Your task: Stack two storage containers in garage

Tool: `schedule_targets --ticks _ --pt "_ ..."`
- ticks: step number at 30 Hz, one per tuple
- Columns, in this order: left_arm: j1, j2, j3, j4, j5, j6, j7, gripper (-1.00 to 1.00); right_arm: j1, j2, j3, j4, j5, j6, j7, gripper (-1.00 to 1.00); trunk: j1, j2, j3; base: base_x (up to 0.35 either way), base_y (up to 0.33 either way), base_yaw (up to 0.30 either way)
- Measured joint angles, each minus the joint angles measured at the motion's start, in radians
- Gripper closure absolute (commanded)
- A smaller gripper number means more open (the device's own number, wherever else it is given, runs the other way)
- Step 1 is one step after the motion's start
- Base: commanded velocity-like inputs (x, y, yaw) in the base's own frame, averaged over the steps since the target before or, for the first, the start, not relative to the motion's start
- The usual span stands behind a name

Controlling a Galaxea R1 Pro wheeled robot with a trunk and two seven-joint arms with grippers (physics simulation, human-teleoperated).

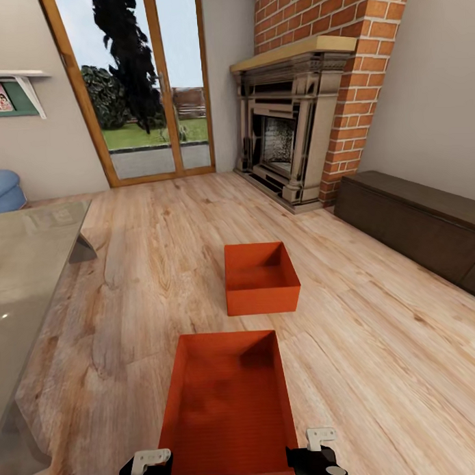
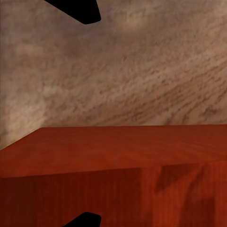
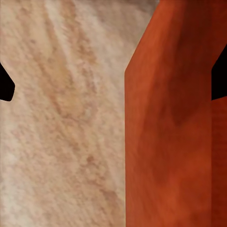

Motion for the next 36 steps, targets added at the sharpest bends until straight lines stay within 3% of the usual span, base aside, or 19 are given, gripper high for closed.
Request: schedule_targets --ticks 36 --pt "0.000 0.000 -0.001 0.000 0.000 0.003 0.001 -1.00 0.000 0.000 0.000 0.000 0.000 0.000 0.000 -1.00 0.000 0.000 0.000 0.000 0.000 0.000"
